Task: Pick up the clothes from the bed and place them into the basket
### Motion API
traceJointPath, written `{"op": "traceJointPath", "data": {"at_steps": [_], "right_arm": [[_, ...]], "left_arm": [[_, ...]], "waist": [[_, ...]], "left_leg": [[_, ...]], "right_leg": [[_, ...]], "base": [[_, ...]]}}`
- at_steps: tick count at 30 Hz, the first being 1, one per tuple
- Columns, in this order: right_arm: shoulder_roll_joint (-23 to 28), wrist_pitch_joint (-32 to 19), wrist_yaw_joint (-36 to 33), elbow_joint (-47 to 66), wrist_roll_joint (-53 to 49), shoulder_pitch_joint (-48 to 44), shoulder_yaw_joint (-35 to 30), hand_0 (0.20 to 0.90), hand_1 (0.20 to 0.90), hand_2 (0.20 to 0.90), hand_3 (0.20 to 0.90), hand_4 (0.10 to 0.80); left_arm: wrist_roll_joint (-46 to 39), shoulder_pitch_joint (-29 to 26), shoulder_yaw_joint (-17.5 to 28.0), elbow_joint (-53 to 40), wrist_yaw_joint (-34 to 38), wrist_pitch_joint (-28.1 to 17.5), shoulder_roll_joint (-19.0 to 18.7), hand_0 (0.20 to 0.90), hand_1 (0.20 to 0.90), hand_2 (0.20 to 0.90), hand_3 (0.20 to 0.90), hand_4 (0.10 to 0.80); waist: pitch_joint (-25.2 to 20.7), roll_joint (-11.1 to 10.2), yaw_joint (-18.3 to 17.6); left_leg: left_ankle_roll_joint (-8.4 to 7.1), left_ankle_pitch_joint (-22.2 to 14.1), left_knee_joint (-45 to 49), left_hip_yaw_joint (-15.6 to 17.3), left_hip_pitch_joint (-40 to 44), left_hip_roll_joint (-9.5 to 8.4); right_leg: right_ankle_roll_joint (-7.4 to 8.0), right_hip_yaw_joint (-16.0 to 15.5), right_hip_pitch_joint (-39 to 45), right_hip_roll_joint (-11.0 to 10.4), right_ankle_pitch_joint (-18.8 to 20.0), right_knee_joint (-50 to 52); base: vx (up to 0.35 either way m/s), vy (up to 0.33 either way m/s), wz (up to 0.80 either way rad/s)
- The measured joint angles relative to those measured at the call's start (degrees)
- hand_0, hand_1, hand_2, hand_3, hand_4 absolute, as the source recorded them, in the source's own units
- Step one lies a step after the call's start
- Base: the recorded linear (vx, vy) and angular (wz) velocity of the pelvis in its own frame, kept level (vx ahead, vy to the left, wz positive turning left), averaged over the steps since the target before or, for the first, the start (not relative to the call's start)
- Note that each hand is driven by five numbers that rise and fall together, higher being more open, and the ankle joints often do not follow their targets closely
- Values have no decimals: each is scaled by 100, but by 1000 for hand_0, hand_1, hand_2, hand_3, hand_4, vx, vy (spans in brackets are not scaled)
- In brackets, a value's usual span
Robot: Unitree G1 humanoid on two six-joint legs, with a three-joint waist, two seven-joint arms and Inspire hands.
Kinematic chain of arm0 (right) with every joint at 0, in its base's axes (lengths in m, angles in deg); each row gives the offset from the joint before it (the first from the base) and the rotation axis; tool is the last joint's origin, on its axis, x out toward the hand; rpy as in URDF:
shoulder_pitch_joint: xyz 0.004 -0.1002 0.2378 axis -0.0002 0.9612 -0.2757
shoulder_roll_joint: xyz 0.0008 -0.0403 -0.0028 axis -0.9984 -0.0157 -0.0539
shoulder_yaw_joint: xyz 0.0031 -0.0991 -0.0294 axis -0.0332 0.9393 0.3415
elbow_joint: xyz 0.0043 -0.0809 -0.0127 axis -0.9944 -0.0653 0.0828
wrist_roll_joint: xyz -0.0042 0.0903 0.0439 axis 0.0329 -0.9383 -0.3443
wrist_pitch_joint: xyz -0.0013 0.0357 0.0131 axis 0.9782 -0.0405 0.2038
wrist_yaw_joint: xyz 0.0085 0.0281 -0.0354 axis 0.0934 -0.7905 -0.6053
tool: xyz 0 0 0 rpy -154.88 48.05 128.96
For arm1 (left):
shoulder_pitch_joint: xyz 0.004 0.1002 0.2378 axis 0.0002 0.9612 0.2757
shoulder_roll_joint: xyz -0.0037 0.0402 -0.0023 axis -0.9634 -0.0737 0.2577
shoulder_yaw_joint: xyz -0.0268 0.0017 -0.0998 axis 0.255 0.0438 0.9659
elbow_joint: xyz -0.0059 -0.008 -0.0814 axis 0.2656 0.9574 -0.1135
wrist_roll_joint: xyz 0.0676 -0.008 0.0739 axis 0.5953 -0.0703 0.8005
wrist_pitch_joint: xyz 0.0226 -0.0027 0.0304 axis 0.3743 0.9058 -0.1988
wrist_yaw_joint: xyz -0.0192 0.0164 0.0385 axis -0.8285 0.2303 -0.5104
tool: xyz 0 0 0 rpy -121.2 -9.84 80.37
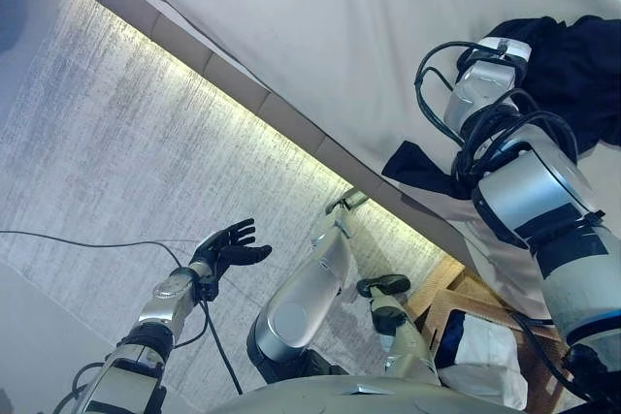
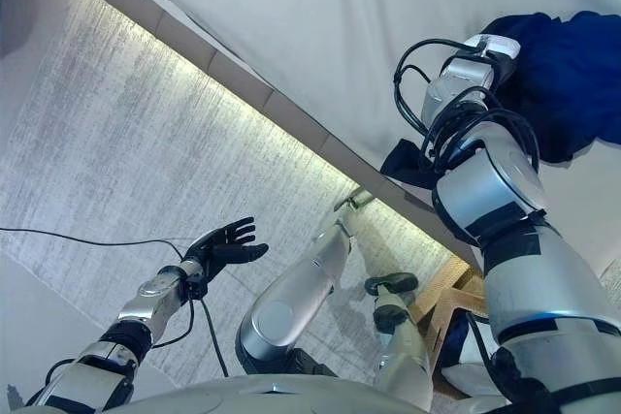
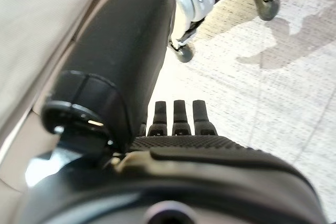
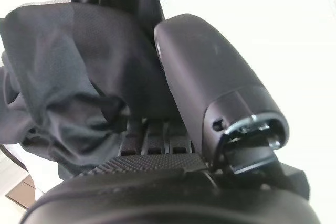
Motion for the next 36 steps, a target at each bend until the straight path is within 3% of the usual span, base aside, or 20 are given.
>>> {"op": "traceJointPath", "data": {"at_steps": [5,9,10,12,15,16,18,19,24,29,32,36], "right_arm": [[35,-539,-1564,401,-1108,-2,-407,300,300,300,200,100],[289,-898,-2627,1808,-1603,148,-435,300,300,300,200,100],[463,-1026,-3043,2648,-1601,349,-458,300,300,300,200,100],[689,-1129,-3325,3453,-1582,569,-706,300,300,300,200,100],[1249,-1158,-3415,4877,-1583,1286,-1448,300,300,300,200,100],[1373,-1166,-3499,5219,-1562,1495,-1679,300,300,300,200,100],[1638,-1164,-3503,5775,-1555,1882,-2106,300,300,300,200,100],[1775,-1159,-3500,6032,-1554,2119,-2302,300,300,300,200,100],[1955,-1171,-3529,6968,-1453,2913,-2963,300,300,300,200,100],[2229,-1206,-3549,7486,-1459,3349,-3452,300,300,300,200,100],[2470,-1284,-3610,7519,-1473,3627,-3858,300,300,300,200,100],[2737,-1389,-3791,7487,-1758,3792,-3917,300,300,300,200,100]], "left_arm": [[-1,21,-5,49,147,-114,-80,900,900,900,900,800],[-3,121,18,232,347,-409,-260,900,900,900,900,800],[-2,238,24,318,464,-445,-379,900,900,900,900,800],[5,345,124,467,527,-481,-436,900,900,900,900,800],[47,518,356,540,533,-440,-376,900,900,900,900,800],[144,654,405,551,547,-418,-377,900,900,900,900,800],[349,726,549,673,543,-395,-351,900,900,900,900,800],[479,724,643,758,552,-383,-328,900,900,900,900,800],[1010,904,999,946,685,-199,-215,900,900,900,900,800],[1319,945,989,1133,738,4,109,900,900,900,900,800],[1385,971,906,1155,765,216,298,900,900,900,900,800],[1391,1075,658,1167,790,247,517,900,900,900,900,800]], "waist": [[23,-43,-245],[141,-266,-489],[202,-444,-644],[228,-656,-843],[199,-811,-1089],[138,-900,-1171],[130,-908,-1407],[123,-918,-1515],[-18,-954,-1939],[-261,-885,-2376],[-530,-702,-2712],[-928,-356,-3070]], "left_leg": [[0,0,0,287,17,170],[0,2,-40,640,304,372],[1,1,-133,794,601,461],[-1,-2,-309,927,974,564],[-7,-6,-566,1100,1452,632],[1,-58,-647,1297,1647,664],[20,-55,-776,1457,1962,632],[60,-76,-786,1533,2080,609],[79,-238,-839,1884,2544,564],[97,-214,-1091,2237,3054,623],[95,-213,-1415,2469,3525,667],[96,-213,-1778,2776,4028,694]], "right_leg": [[2,154,-81,1,2,105],[26,522,-16,83,29,83],[60,772,167,191,121,-96],[27,997,466,362,150,-423],[25,1304,919,546,150,-912],[24,1488,1040,552,152,-1020],[-9,1697,1248,561,210,-1068],[-123,1764,1352,542,335,-1131],[-182,2213,1647,508,780,-1354],[-193,2542,1891,563,833,-1534],[-235,2727,2177,617,869,-1745],[-232,2994,2366,640,870,-1825]], "base": [[-11,-56,-30],[-13,-58,-49],[43,-111,-49],[98,-124,-44],[109,-86,-32],[125,-105,-60],[58,-43,-35],[42,-14,-6],[81,-45,-33],[37,-7,-42],[1,-15,-37],[6,-37,-41]]}}
